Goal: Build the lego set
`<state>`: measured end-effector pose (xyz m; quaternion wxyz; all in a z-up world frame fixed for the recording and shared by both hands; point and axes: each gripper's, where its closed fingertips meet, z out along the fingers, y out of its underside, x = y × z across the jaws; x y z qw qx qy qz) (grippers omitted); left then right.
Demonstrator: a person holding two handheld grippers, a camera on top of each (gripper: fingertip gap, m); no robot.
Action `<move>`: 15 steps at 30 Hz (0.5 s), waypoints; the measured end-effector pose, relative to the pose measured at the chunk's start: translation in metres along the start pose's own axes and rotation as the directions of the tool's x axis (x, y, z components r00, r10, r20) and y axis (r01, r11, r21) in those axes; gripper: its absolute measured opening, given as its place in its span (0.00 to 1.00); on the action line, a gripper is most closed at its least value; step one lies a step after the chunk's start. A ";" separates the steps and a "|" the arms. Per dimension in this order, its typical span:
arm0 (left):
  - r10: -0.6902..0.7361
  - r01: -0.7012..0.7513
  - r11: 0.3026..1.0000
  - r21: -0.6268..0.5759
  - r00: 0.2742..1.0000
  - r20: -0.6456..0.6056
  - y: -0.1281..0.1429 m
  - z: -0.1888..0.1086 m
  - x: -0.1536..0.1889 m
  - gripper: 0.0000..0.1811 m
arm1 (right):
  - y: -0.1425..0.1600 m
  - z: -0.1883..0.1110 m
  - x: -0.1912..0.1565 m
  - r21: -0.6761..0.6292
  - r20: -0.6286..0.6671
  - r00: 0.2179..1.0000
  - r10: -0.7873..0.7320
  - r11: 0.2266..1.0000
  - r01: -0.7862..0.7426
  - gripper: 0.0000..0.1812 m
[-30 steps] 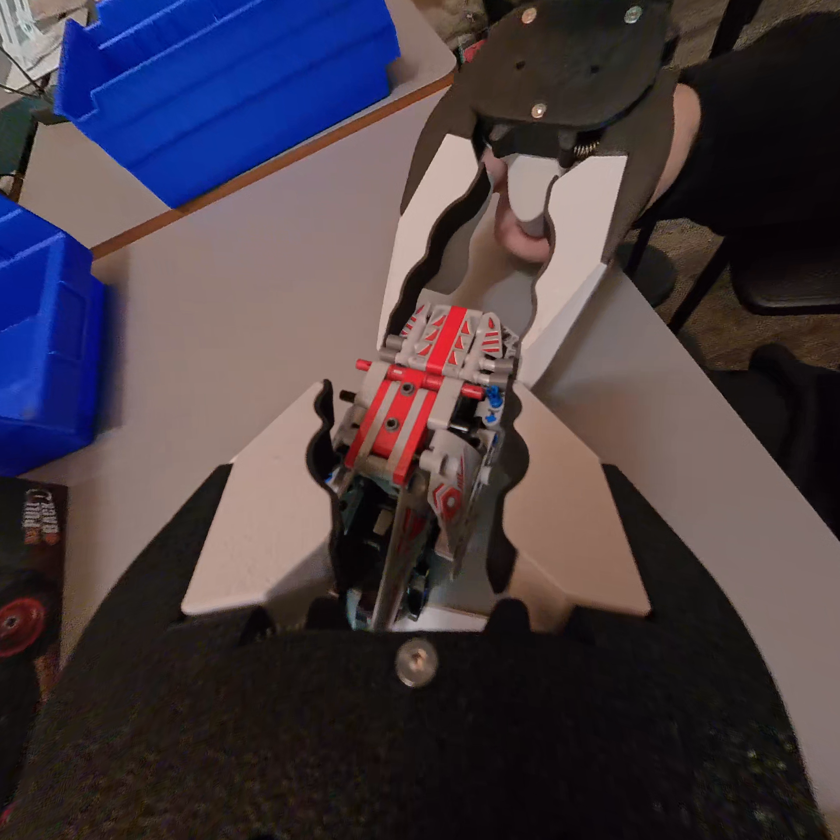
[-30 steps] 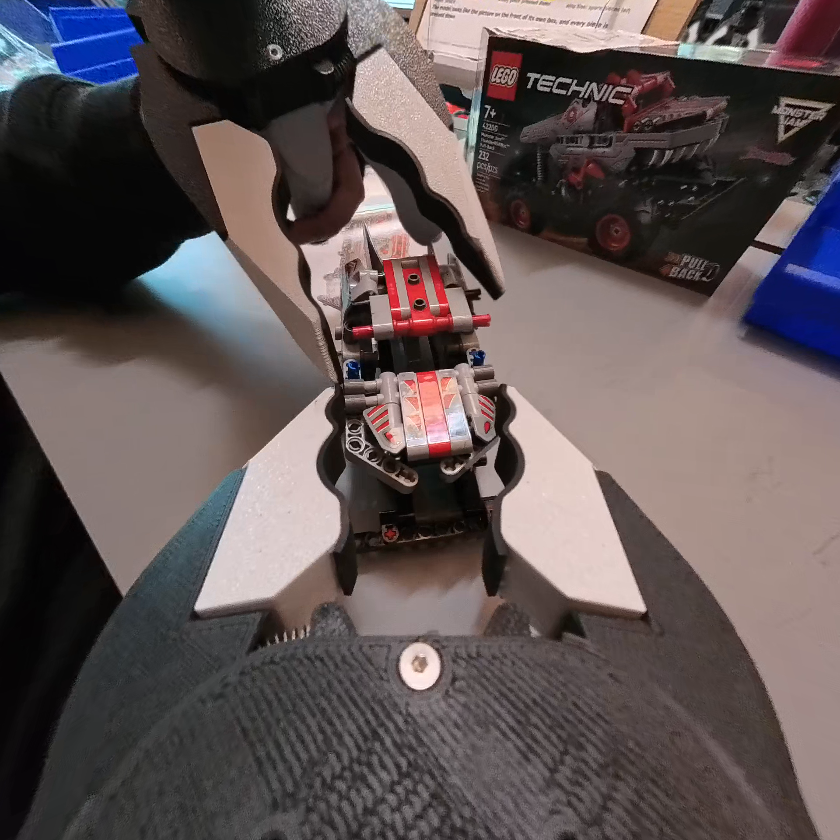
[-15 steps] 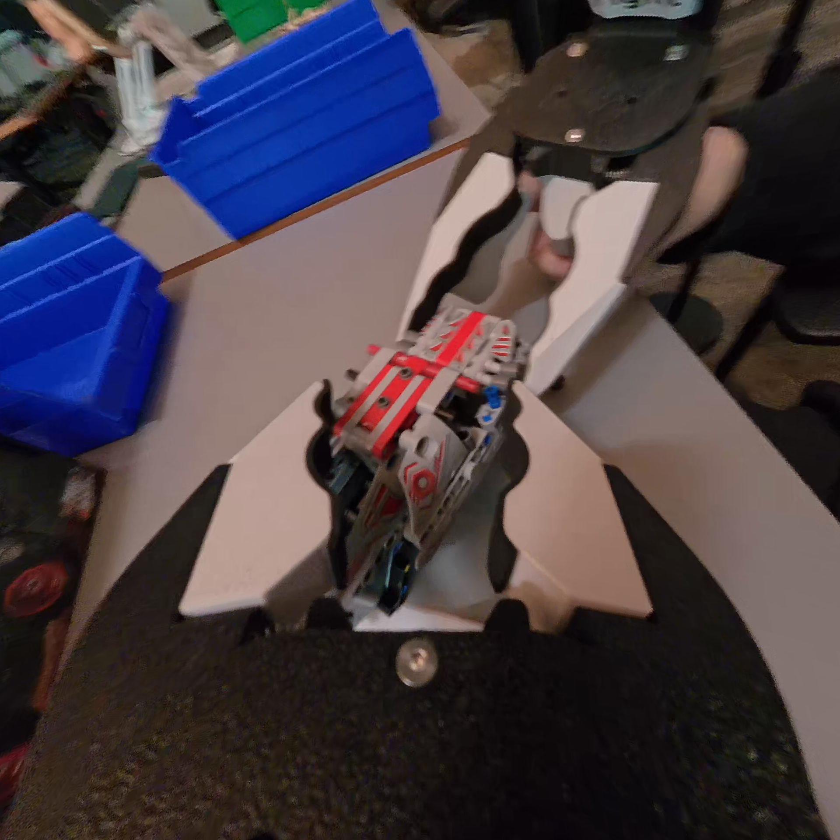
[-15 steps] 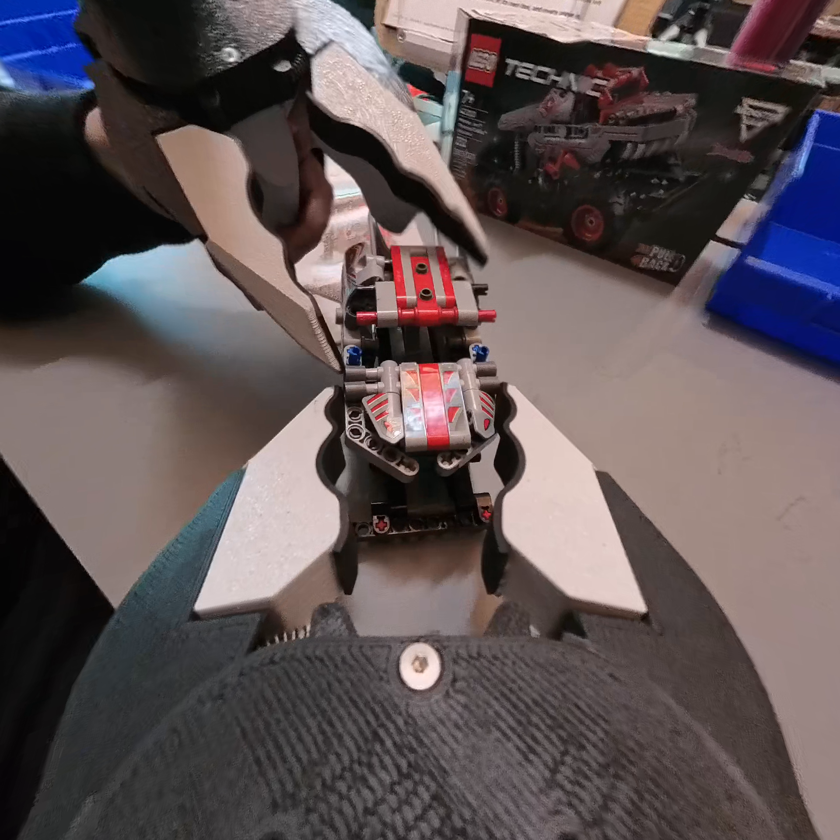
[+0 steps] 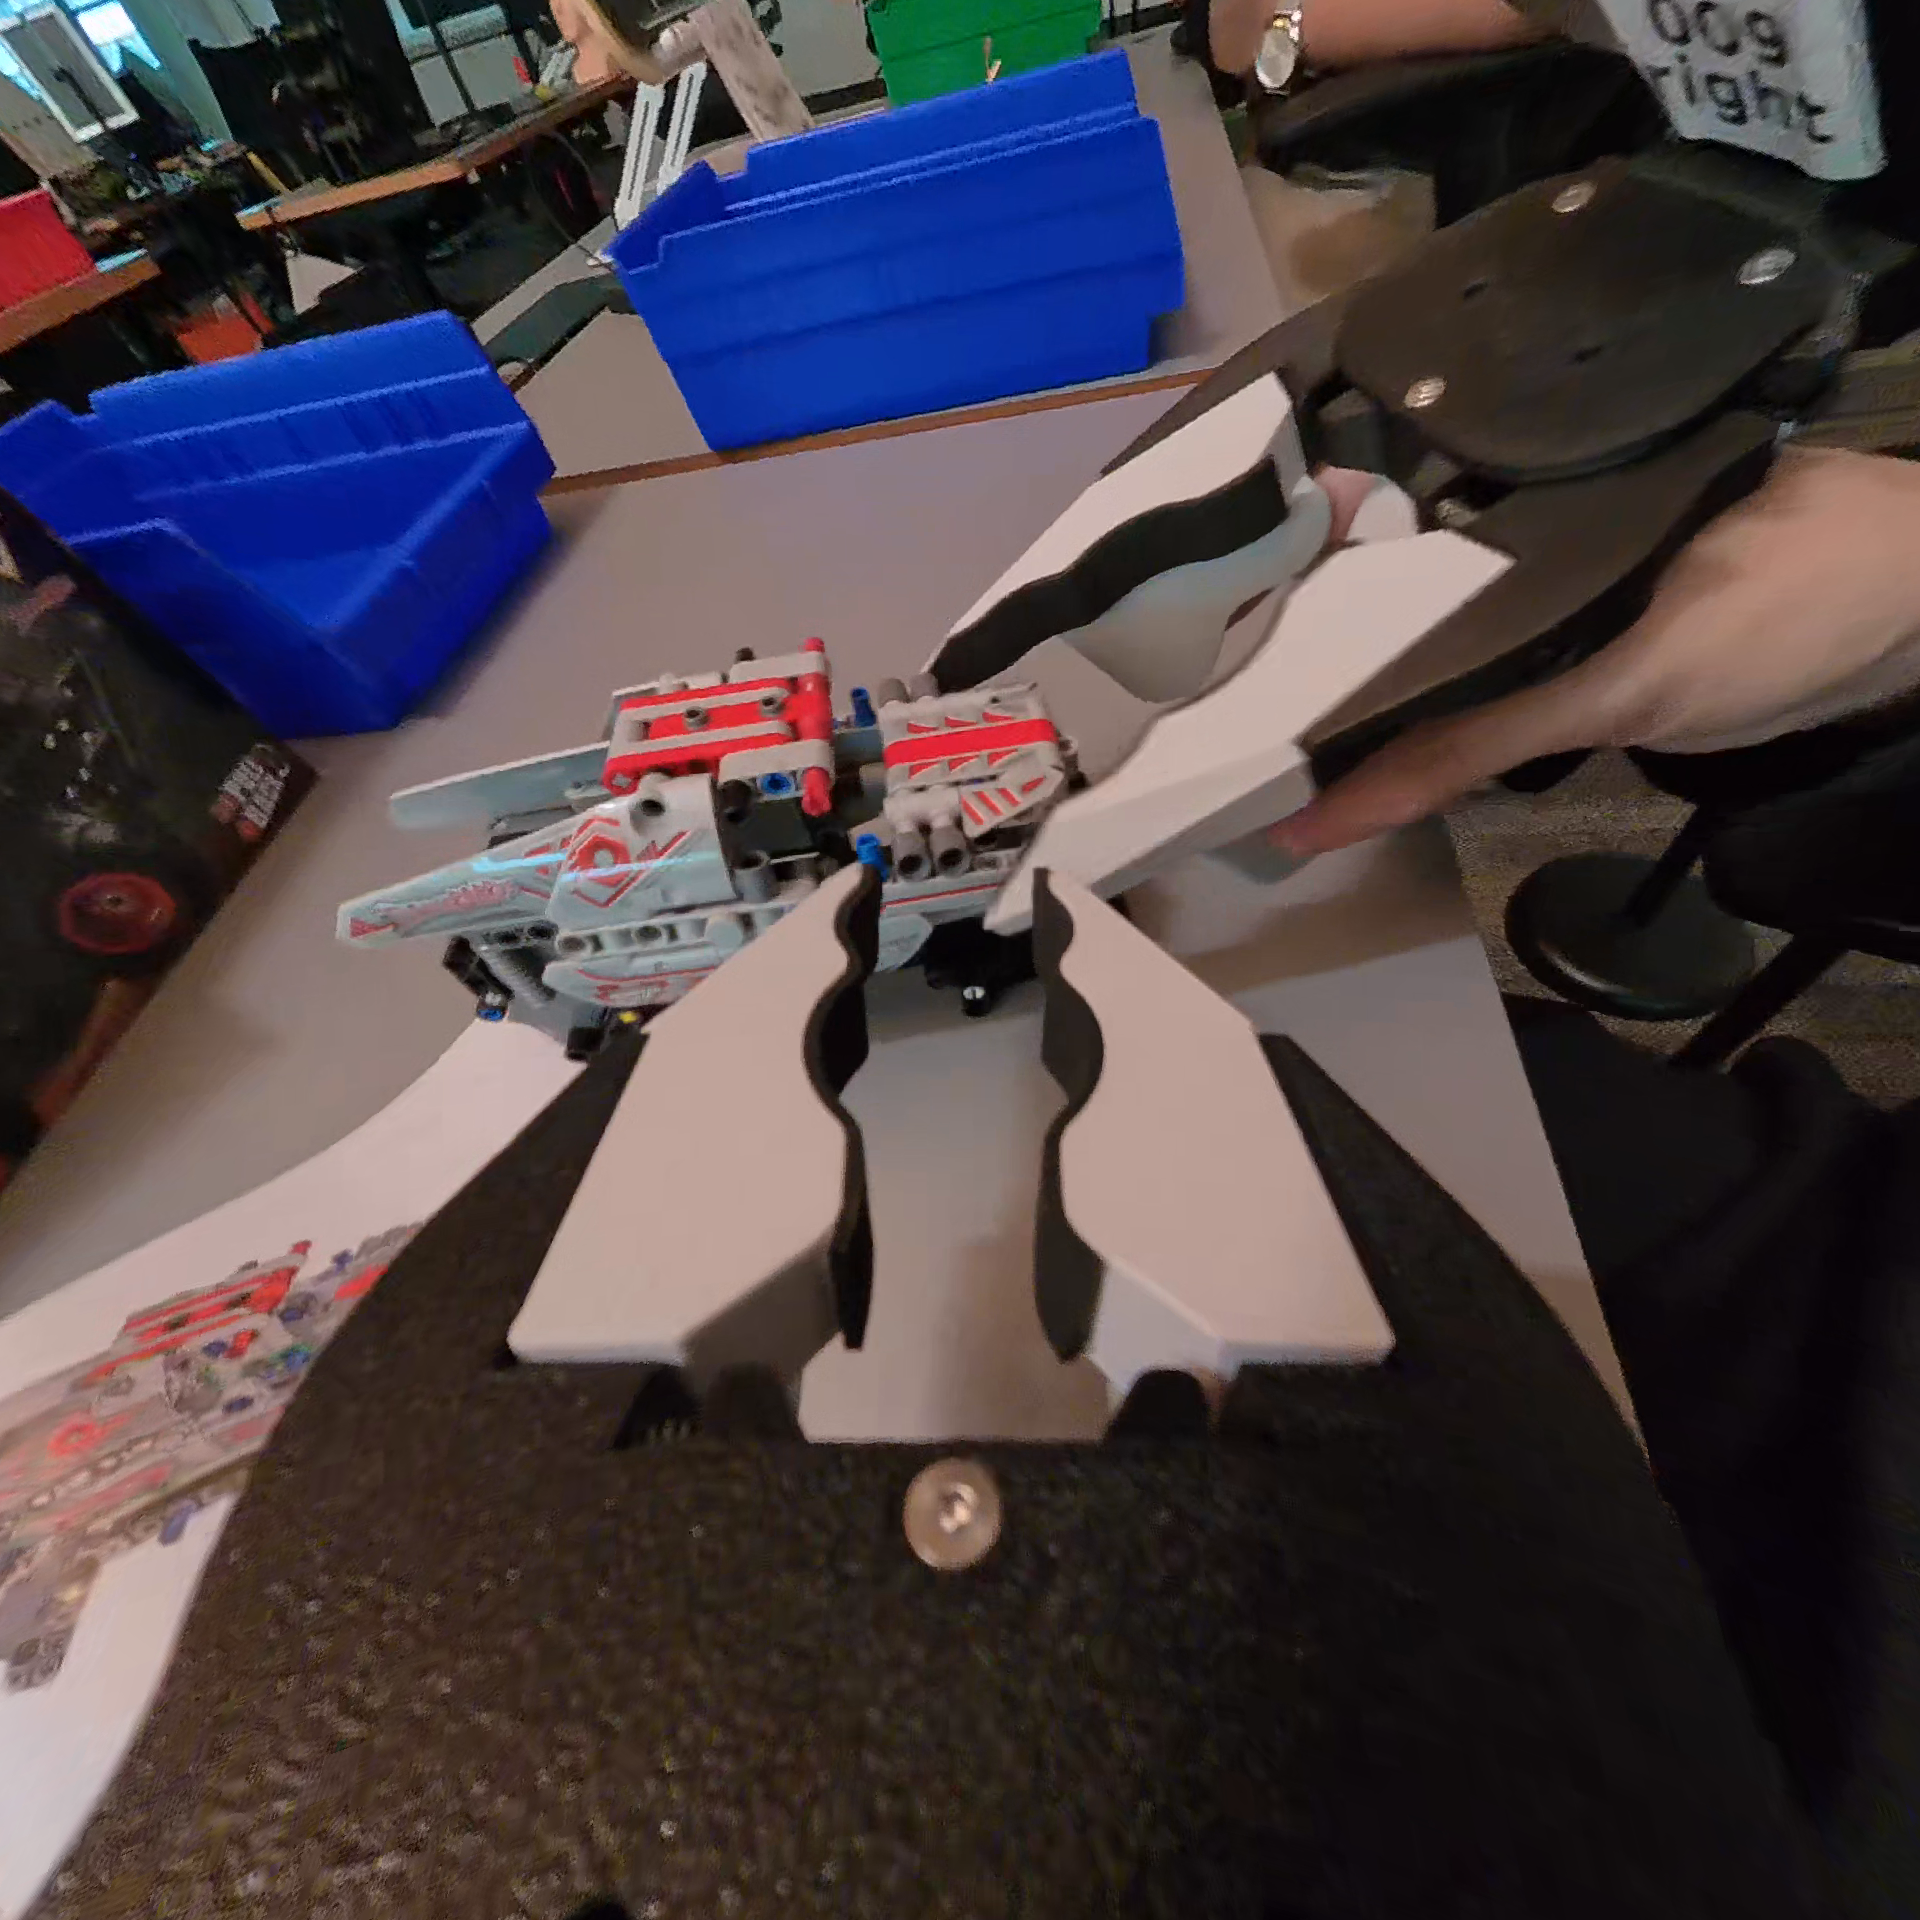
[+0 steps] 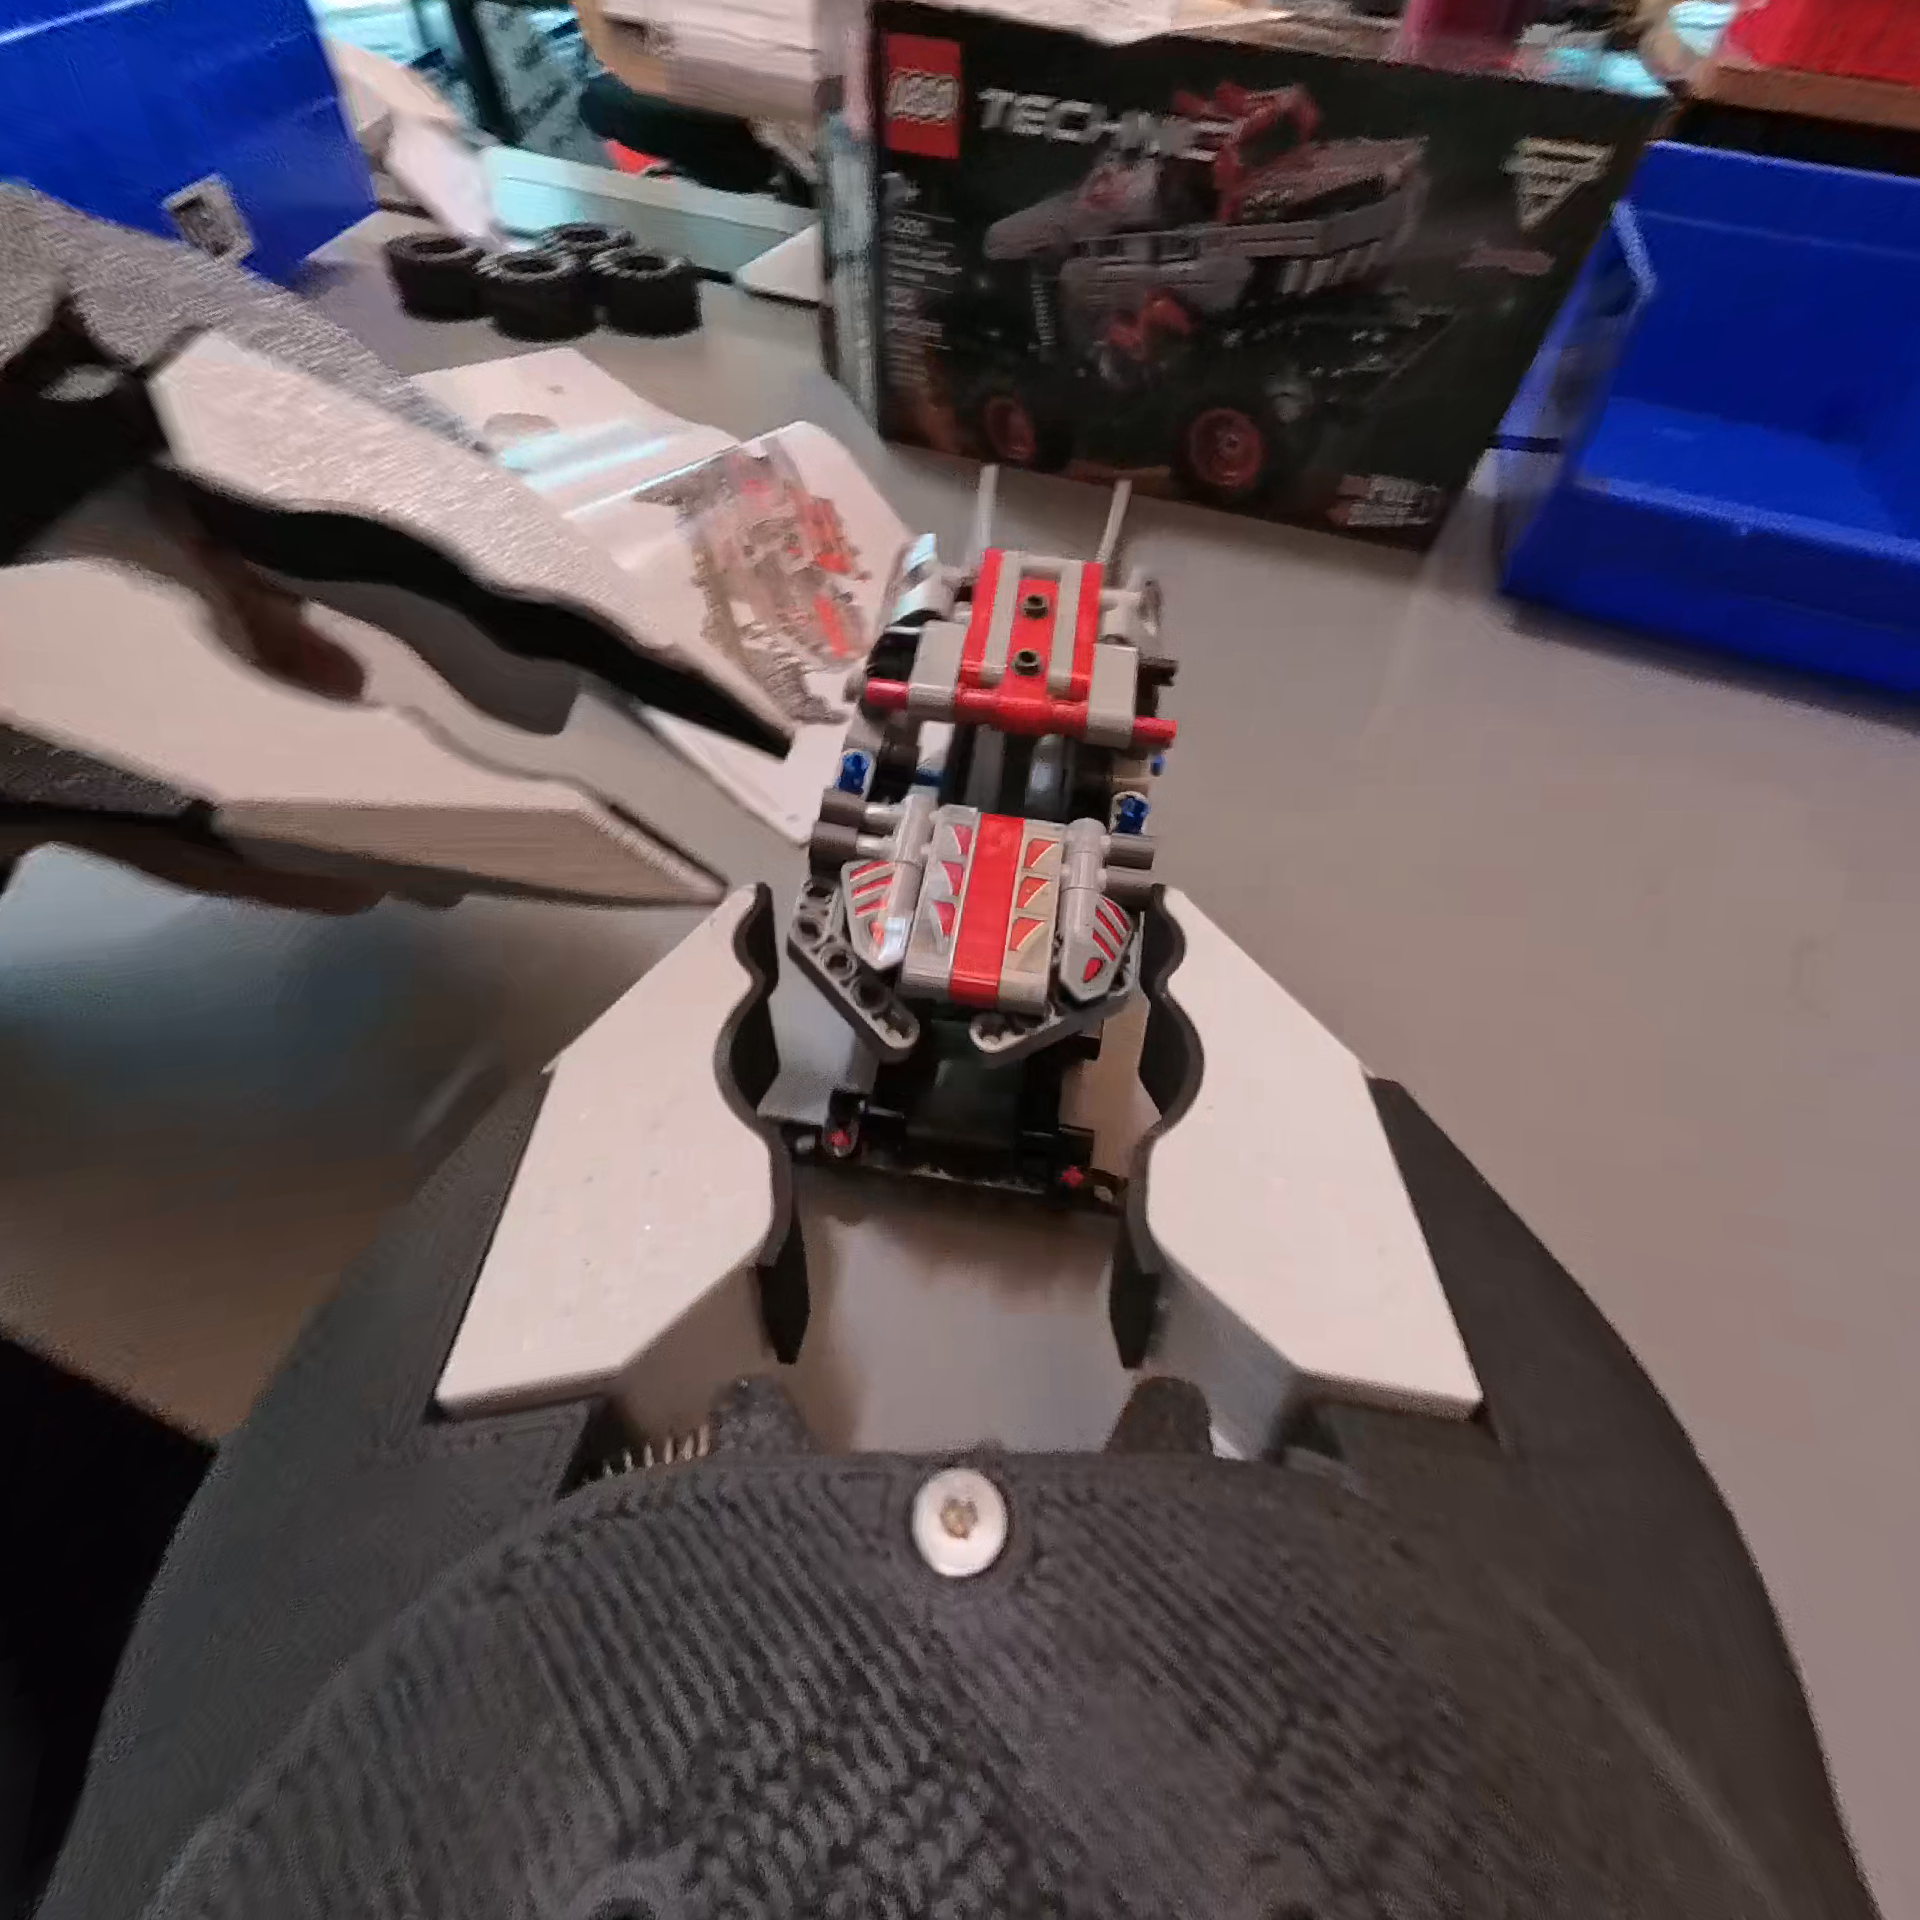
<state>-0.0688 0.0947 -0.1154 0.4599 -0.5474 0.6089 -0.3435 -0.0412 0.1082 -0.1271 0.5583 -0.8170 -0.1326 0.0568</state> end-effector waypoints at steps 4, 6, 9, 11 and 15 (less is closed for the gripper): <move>-0.019 0.019 1.000 0.001 1.000 0.005 0.001 -0.004 -0.001 0.14 | -0.011 -0.023 -0.018 0.039 0.215 0.974 -0.074 0.997 0.068 0.39; -0.016 0.017 1.000 -0.020 1.000 0.015 0.002 -0.006 -0.001 0.14 | -0.023 -0.037 -0.007 0.113 0.208 0.950 -0.231 0.971 0.212 0.36; -0.035 0.037 0.997 -0.072 0.999 0.032 0.010 -0.009 -0.004 0.14 | -0.024 -0.039 0.004 0.138 0.247 0.894 -0.373 0.927 0.348 0.34; -0.101 0.102 0.992 -0.076 0.995 0.015 0.012 -0.010 -0.003 0.11 | -0.006 -0.028 0.007 -0.014 0.368 0.912 -0.183 0.979 0.202 0.39; -0.216 0.215 0.976 -0.032 0.976 -0.024 0.009 -0.011 -0.004 0.01 | -0.012 -0.024 -0.010 -0.027 0.471 0.882 0.029 0.999 -0.018 0.25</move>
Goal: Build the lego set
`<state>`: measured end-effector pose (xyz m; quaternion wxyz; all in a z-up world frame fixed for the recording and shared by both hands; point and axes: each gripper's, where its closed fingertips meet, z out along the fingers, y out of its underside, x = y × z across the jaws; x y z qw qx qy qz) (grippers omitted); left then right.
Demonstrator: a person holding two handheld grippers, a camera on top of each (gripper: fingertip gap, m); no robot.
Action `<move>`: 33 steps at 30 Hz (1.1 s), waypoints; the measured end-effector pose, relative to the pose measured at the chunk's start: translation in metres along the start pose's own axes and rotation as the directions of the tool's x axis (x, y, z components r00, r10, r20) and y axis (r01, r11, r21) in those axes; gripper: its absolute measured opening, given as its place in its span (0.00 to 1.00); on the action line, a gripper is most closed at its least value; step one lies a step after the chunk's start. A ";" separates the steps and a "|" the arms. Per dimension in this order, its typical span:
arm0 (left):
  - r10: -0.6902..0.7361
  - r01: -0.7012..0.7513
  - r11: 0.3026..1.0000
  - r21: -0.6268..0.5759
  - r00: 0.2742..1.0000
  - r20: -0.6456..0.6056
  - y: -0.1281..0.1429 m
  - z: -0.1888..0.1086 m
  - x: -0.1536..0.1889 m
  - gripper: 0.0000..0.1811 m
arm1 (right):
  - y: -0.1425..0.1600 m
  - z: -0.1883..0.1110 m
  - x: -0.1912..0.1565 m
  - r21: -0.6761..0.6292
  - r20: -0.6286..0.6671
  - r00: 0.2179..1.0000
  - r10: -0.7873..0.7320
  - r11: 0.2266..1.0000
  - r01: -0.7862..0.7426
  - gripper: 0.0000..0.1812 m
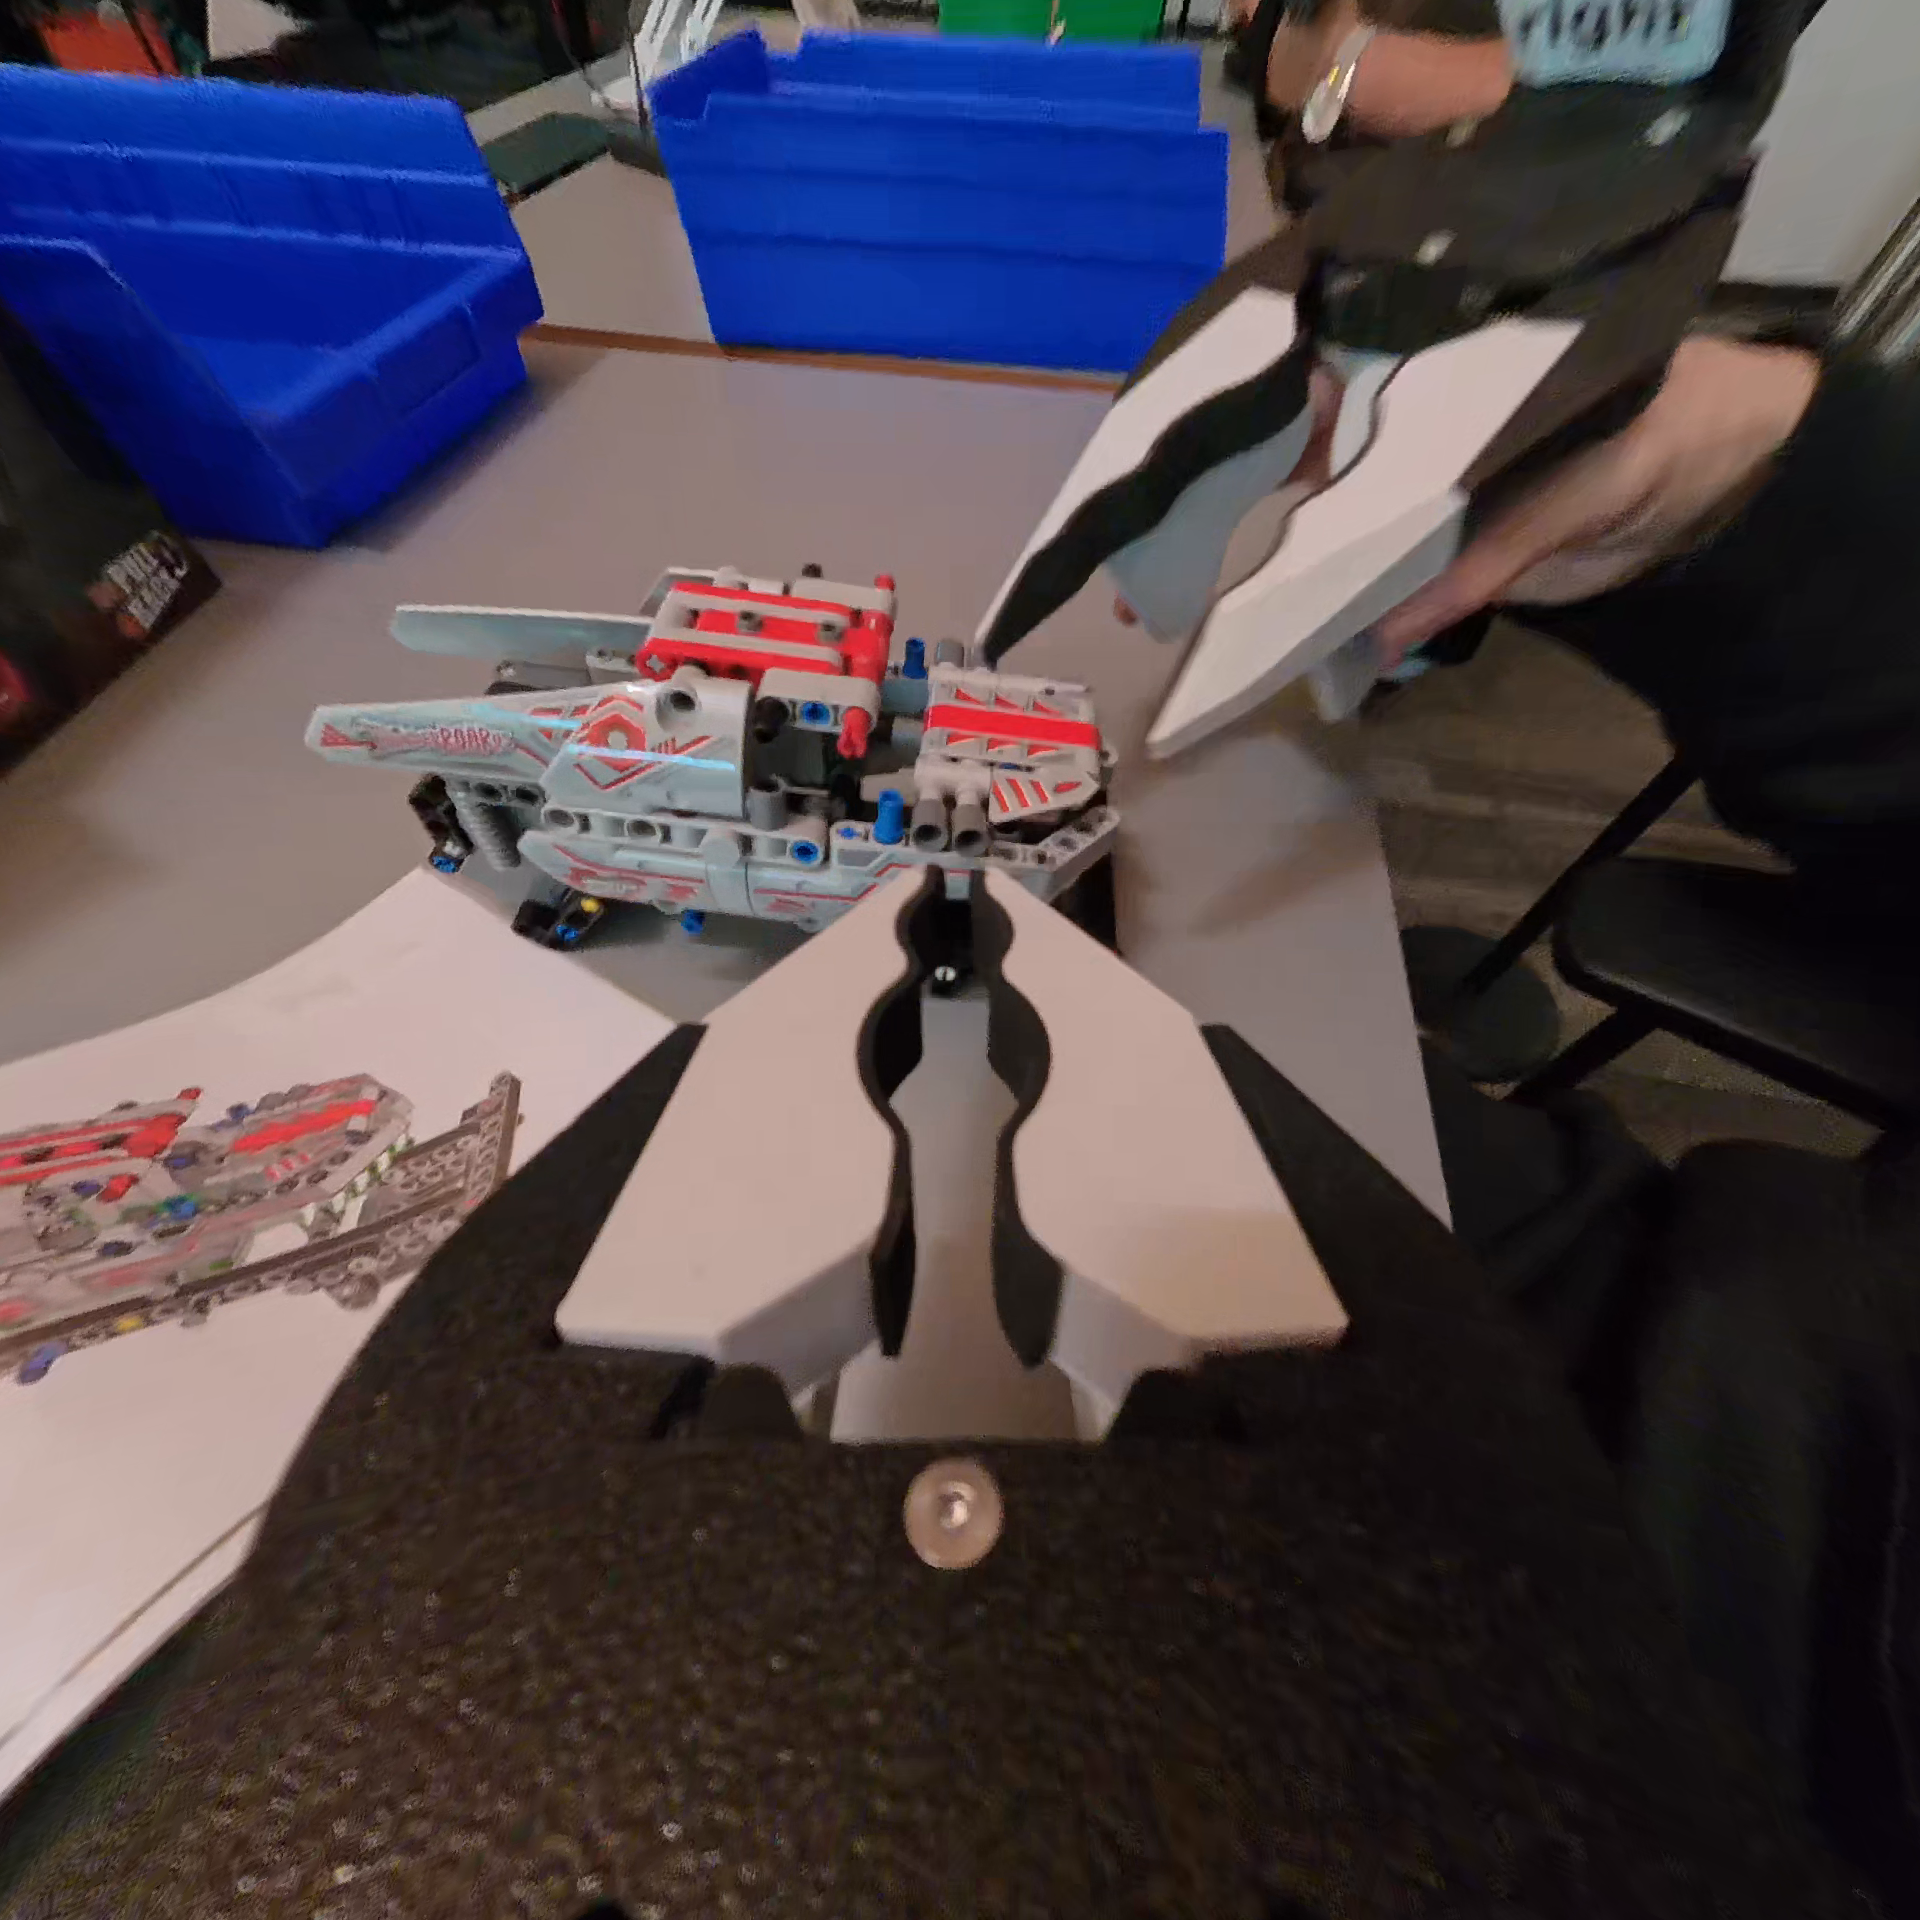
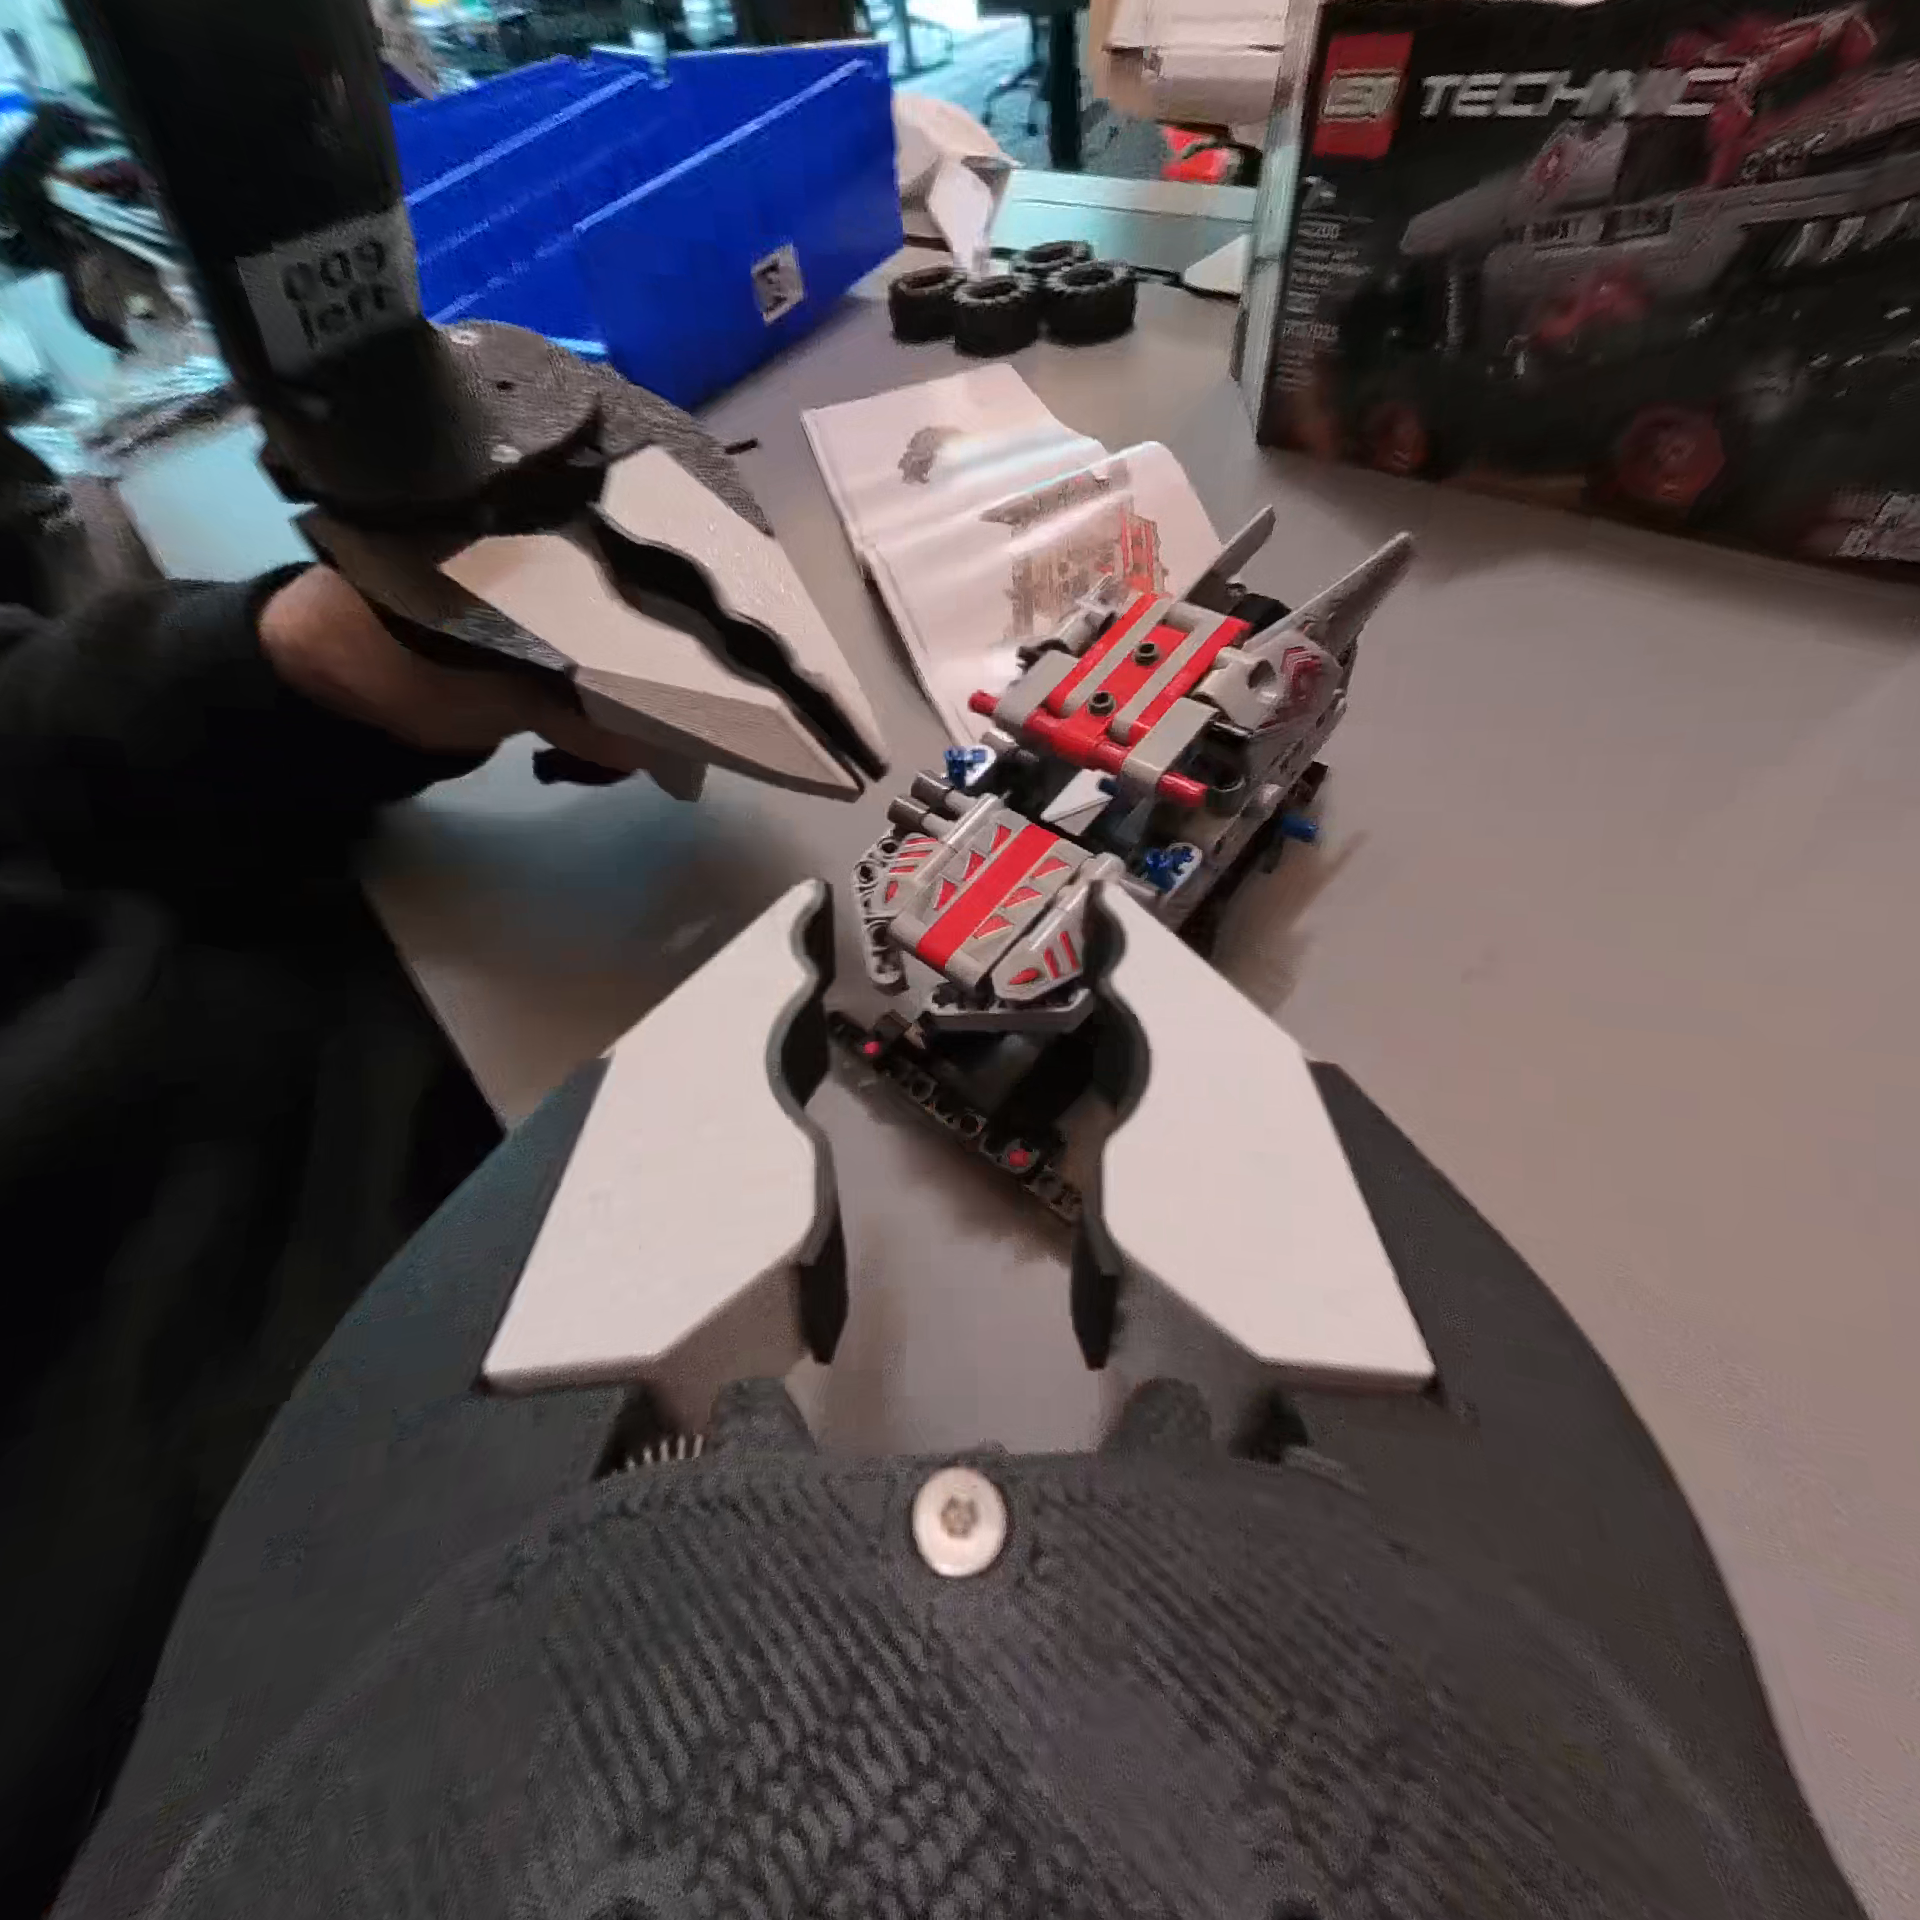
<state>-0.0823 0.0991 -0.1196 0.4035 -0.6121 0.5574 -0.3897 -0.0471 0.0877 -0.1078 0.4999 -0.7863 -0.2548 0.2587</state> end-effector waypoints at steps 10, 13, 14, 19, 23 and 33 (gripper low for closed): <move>0.074 -0.074 0.997 0.023 0.997 0.009 -0.003 0.013 -0.005 0.00 | -0.003 0.000 0.017 0.100 -0.021 0.989 0.144 0.985 -0.141 0.14; 0.099 -0.099 0.995 0.008 0.995 0.029 0.000 0.013 -0.007 0.00 | -0.003 -0.012 0.038 0.128 -0.147 0.974 0.169 0.980 -0.151 0.23; 0.103 -0.103 0.995 0.011 0.994 0.035 0.000 0.012 -0.008 0.00 | -0.001 -0.017 0.043 0.121 -0.175 0.970 0.170 0.981 -0.150 0.24; 0.099 -0.100 0.995 0.012 0.995 0.013 0.001 0.014 -0.005 0.00 | 0.010 -0.013 0.038 0.077 -0.100 0.979 0.176 0.983 -0.169 0.22; 0.103 -0.103 0.995 0.015 0.995 0.011 0.001 0.014 -0.005 0.00 | 0.012 -0.012 0.035 0.057 -0.023 0.974 0.224 0.973 -0.222 0.15; 0.139 -0.139 0.990 0.034 0.990 0.002 0.000 0.016 -0.003 0.00 | 0.009 -0.004 0.032 0.078 0.101 0.918 0.385 0.916 -0.393 0.10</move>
